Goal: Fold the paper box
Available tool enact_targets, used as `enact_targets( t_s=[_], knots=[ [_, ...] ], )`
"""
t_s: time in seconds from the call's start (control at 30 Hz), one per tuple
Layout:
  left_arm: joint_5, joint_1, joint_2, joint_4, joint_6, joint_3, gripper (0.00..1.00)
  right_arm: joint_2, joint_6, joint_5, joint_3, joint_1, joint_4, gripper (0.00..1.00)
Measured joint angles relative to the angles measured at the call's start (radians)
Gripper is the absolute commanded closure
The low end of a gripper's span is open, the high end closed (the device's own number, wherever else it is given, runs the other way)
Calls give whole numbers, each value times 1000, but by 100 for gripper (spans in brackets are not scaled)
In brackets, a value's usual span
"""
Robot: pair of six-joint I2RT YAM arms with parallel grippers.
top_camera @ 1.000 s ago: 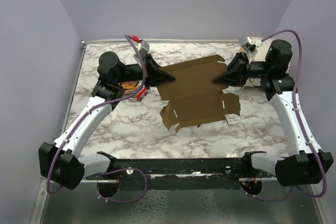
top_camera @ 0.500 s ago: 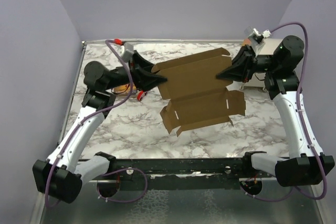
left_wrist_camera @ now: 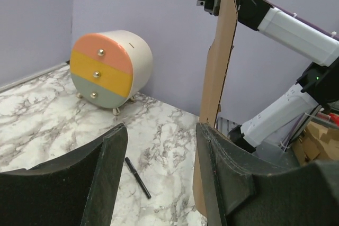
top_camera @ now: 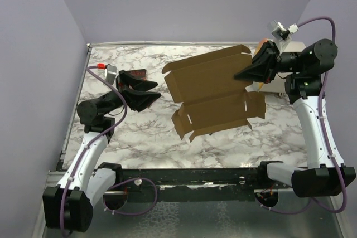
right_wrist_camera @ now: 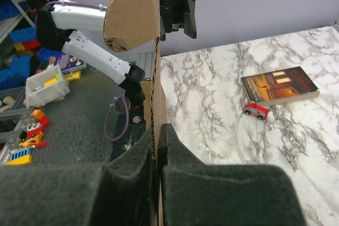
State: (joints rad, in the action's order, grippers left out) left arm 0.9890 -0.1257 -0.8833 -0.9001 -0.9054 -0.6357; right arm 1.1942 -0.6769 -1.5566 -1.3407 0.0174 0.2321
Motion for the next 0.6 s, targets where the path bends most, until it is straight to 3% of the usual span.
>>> enact_targets(
  t_s=[0.23, 0.43, 0.6],
  knots=[
    [6, -85, -73, -251, -99, 58, 43, 5, -62, -2, 0, 0, 61, 99],
    [1, -241, -76, -189, 36, 64, 44, 5, -84, -2, 0, 0, 85, 99],
    [-13, -279, -77, -103, 154, 66, 44, 5, -94, -2, 0, 0, 92, 99]
  ],
)
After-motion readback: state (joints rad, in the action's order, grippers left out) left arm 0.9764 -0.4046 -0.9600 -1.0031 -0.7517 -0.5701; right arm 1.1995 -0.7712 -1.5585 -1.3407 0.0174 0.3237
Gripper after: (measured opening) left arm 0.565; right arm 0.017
